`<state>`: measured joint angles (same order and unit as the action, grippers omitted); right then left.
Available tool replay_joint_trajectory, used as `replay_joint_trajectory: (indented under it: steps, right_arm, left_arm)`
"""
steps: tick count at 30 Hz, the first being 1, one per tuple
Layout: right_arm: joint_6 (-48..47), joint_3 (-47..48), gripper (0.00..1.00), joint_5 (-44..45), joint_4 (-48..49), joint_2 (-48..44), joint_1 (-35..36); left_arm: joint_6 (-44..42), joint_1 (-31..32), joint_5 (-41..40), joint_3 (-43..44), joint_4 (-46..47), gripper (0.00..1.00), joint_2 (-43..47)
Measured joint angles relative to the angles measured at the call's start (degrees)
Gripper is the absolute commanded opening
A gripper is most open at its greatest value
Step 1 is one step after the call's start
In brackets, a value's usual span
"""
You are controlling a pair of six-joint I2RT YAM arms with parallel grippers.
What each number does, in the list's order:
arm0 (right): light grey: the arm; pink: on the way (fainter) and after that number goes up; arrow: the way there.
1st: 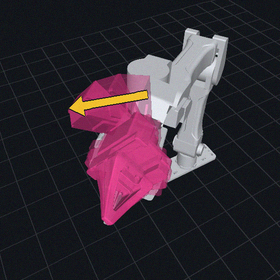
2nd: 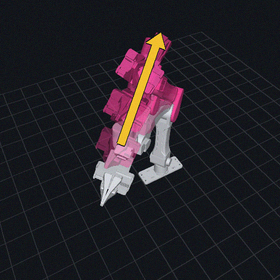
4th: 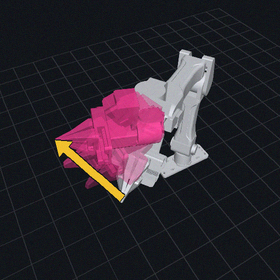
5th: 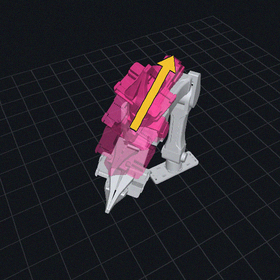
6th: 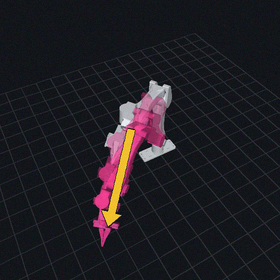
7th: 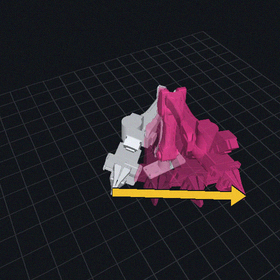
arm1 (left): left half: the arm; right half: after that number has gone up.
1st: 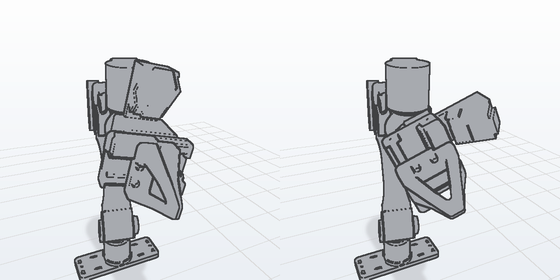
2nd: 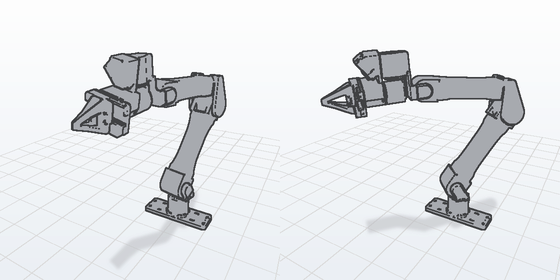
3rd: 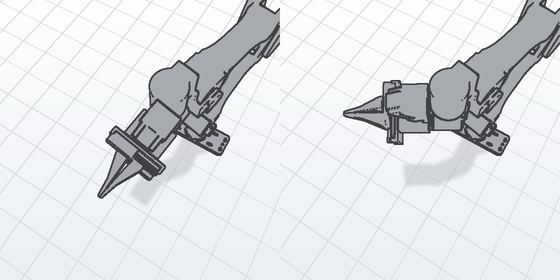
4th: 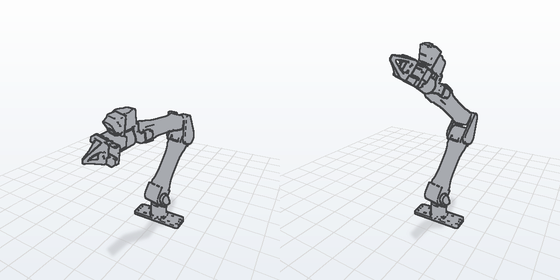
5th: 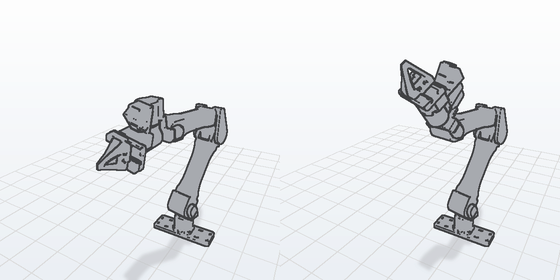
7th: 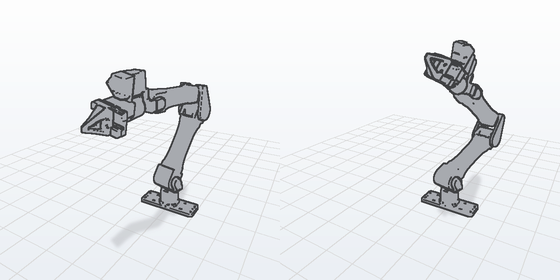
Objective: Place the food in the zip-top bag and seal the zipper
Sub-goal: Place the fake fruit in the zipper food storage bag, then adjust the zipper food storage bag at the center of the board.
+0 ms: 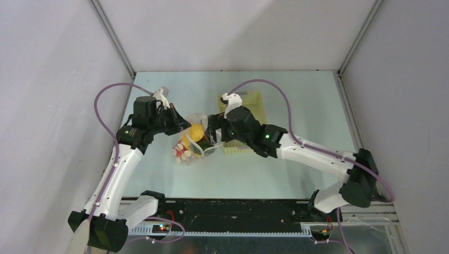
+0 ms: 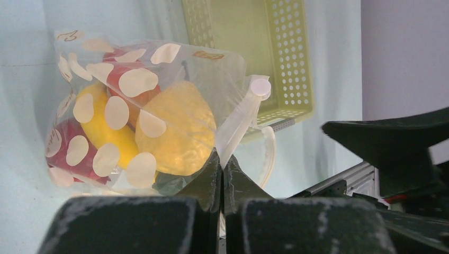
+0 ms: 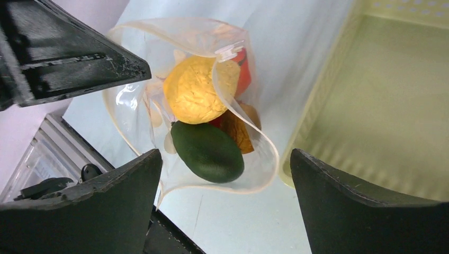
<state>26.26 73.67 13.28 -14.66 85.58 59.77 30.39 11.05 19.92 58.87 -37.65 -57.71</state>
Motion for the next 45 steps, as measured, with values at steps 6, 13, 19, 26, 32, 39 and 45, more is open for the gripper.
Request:
replay_joint_trajectory:
  steps: [6,13,19,26,32,39,45]
  right_arm:
    - [0.37,-3.43,0.92,1.27,0.00,-6.32,-2.34]
    - [1.22,-6.49,0.86,-0.72,-0.44,-4.42,-4.50]
    - [2.71,-6.49,0.76,-3.30,0.15,0.55,-4.37]
    - [4.59,-6.91,0.17,-4.94,0.42,3.04,-4.20]
    - [5.27,-7.21,0.00,-7.17,3.54,2.99,-3.50]
    - [4.42,-8.15,0.00,-10.56,4.85,0.37,-3.67]
    - [1.97,-8.20,0.00,-15.45,5.03,-6.19,-5.77]
  left_arm:
    - [0.00,0.00,0.00,0.00,0.00,0.00,0.00]
    - [0.00,0.00,0.00,0.00,0.00,0.00,0.00]
    - [0.00,0.00,-0.02,0.00,-0.02,0.00,0.00]
    - [0.00,0.00,0.02,0.00,-0.02,0.00,0.00]
    - [0.00,0.00,0.07,0.00,-0.02,0.00,0.00]
    - [0.09,0.00,-0.28,0.00,-0.55,0.00,0.85]
    - [2.25,0.68,-2.29,0.00,-2.69,0.00,5.92]
